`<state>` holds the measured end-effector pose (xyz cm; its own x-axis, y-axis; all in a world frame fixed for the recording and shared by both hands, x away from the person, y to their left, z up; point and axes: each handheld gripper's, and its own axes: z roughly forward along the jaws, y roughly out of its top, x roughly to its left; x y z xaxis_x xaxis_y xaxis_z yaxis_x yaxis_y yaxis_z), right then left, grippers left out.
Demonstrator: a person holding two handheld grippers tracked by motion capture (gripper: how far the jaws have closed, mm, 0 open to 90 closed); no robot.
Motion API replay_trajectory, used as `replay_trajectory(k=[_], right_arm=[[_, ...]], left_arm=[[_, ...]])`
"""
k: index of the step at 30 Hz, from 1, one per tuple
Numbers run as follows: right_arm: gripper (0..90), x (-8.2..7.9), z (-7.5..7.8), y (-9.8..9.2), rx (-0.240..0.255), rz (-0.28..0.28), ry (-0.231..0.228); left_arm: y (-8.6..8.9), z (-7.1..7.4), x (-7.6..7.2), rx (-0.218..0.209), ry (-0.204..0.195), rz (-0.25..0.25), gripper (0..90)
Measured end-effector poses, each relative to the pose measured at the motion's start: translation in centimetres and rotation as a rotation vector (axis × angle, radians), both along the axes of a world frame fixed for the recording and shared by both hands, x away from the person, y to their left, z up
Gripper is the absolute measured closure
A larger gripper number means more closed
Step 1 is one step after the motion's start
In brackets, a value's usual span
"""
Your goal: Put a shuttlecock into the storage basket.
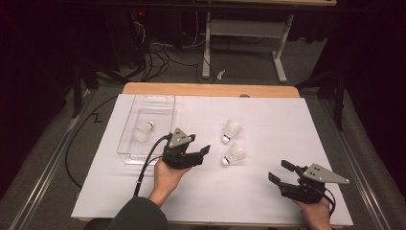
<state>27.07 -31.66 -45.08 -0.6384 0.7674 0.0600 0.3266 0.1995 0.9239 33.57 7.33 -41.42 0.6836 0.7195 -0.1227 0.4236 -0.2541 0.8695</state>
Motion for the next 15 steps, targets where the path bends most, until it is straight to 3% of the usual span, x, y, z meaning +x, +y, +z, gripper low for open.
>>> replay_trajectory(k=[15], right_arm=[[29.8, 0.0, 0.0, 0.0, 0.001, 0.001, 0.001]], left_arm=[[-1.6, 0.0, 0.4, 0.019, 0.0, -0.034, 35.3]])
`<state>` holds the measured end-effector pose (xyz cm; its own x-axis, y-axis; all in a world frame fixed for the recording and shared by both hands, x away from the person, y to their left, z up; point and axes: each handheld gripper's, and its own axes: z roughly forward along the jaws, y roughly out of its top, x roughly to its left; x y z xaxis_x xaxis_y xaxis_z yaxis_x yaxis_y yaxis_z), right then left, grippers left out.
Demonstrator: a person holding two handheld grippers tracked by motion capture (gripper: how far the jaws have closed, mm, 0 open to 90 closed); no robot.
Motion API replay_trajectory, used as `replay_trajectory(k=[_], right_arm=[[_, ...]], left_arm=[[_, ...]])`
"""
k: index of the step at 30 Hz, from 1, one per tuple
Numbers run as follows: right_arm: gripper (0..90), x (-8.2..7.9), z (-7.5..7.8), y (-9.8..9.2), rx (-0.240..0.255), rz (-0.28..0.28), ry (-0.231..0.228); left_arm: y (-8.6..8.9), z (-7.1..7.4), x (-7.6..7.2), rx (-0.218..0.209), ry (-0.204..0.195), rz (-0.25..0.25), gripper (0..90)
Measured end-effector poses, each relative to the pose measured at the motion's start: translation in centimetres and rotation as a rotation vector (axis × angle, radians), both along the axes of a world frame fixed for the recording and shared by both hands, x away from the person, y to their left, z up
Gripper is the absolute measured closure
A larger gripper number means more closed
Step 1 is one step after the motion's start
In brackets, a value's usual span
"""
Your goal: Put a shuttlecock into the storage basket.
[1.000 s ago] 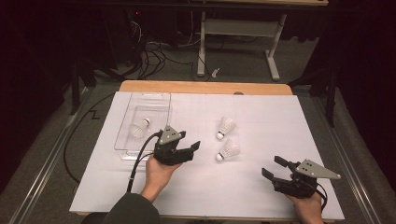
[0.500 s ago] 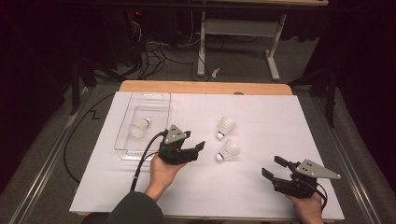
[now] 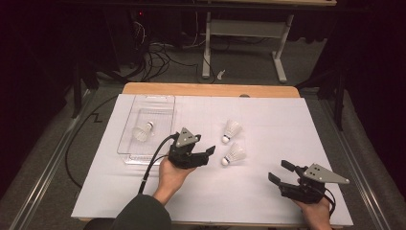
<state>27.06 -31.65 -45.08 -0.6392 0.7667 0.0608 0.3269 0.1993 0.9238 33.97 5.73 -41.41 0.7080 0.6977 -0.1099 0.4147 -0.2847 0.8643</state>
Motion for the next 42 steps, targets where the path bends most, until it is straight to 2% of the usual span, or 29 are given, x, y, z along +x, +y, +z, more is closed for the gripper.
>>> replay_trajectory(k=[12, 25, 42], right_arm=[[29.8, 0.0, 0.0, 0.0, 0.001, 0.001, 0.0], [29.8, 0.0, 0.0, 0.0, 0.001, 0.002, -0.001], [29.8, 0.0, 0.0, 0.0, 0.002, 0.004, -0.001]], left_arm=[[-2.2, -0.2, 0.4, 0.002, 0.016, -0.044, 35.3], [-3.3, -0.1, 0.6, 0.014, 0.015, -0.066, 35.3], [-4.7, 0.1, 1.1, 0.043, 0.037, -0.094, 35.8]])
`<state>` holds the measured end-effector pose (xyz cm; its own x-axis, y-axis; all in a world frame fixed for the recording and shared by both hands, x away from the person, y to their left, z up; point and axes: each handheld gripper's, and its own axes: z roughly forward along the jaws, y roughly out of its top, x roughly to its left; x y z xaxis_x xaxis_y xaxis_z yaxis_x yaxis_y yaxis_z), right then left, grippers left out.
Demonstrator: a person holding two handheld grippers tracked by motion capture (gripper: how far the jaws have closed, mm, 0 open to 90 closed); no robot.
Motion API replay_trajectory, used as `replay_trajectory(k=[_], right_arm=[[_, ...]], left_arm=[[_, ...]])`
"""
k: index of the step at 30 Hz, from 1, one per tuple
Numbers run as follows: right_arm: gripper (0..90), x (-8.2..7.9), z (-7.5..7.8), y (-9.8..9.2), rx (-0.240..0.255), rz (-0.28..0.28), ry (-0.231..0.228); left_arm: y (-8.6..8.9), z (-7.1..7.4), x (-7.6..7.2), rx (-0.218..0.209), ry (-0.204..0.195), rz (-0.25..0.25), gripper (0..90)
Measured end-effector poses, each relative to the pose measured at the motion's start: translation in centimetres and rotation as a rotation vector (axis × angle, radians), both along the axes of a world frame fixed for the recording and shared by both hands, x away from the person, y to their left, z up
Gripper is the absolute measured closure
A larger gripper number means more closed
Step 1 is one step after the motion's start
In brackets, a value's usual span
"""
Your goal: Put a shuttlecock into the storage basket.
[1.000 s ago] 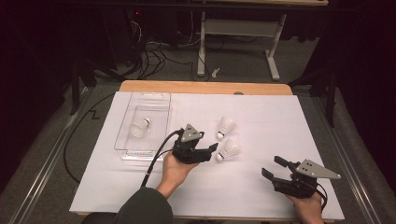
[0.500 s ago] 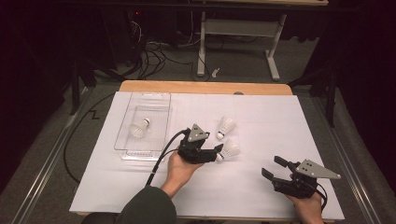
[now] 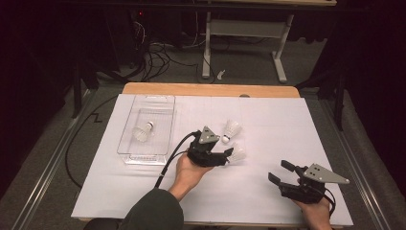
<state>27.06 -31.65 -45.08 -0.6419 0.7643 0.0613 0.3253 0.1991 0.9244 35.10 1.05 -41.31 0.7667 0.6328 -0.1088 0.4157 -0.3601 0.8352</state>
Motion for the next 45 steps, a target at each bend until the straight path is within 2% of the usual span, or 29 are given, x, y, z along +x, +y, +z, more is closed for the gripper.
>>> replay_trajectory(k=[5, 19, 26, 31, 45], right_arm=[[29.8, 0.0, 0.0, 0.0, 0.0, 0.001, -0.001], [29.8, 0.0, 0.0, 0.0, -0.001, 0.002, -0.001], [29.8, 0.0, 0.0, 0.0, -0.001, 0.002, -0.002], [29.8, 0.0, 0.0, 0.0, 0.0, 0.002, 0.0], [29.8, 0.0, 0.0, 0.0, -0.001, 0.003, -0.001]], left_arm=[[-0.3, 0.1, 0.2, 0.016, 0.015, -0.01, 36.3], [-1.1, 0.3, 1.1, 0.078, 0.088, -0.025, 38.0], [-1.6, 0.5, 1.5, 0.131, 0.12, -0.041, 38.6], [-2.1, 0.4, 1.9, 0.16, 0.163, -0.051, 38.7], [-3.1, 0.1, 2.8, 0.244, 0.23, -0.086, 39.6]])
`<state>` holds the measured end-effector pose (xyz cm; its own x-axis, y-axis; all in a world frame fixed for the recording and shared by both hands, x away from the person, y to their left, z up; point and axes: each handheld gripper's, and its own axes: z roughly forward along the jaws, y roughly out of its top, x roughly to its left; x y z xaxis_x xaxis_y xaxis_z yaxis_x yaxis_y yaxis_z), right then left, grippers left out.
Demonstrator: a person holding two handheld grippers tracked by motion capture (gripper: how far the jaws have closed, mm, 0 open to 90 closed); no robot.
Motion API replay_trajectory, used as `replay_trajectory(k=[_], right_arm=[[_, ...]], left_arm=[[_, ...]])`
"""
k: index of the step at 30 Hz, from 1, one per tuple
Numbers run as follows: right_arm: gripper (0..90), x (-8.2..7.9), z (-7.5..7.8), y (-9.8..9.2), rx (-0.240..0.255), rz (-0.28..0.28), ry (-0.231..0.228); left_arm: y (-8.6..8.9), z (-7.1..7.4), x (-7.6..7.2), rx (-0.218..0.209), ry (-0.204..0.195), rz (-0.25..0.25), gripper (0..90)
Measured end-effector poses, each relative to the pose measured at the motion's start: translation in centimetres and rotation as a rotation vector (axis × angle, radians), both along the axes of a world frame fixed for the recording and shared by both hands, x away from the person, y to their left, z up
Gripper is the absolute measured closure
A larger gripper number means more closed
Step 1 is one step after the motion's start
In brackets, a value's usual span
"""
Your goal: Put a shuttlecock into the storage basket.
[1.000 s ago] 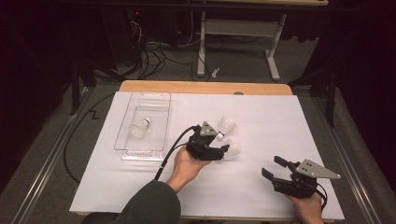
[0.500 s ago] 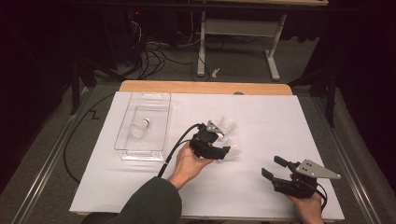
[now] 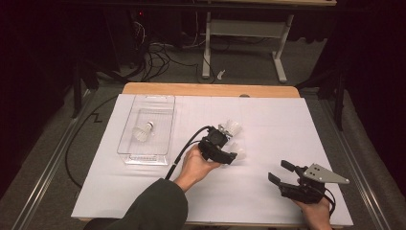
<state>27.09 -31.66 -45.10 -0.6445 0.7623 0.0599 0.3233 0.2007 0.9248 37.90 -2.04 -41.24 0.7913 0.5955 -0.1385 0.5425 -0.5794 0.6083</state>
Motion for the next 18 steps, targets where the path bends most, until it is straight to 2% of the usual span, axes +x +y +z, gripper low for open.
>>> replay_trajectory(k=[8, 11, 18], right_arm=[[29.8, 0.0, 0.0, 0.0, 0.001, 0.0, 0.001], [29.8, 0.0, 0.0, 0.0, 0.001, 0.001, 0.001], [29.8, 0.0, 0.0, 0.0, 0.001, 0.001, 0.001]], left_arm=[[-0.5, -0.7, 0.5, 0.052, 0.039, -0.007, 39.0], [-0.6, -0.7, 0.5, 0.059, 0.033, -0.006, 40.0], [-0.8, -1.1, 0.7, 0.081, 0.06, -0.014, 41.4]])
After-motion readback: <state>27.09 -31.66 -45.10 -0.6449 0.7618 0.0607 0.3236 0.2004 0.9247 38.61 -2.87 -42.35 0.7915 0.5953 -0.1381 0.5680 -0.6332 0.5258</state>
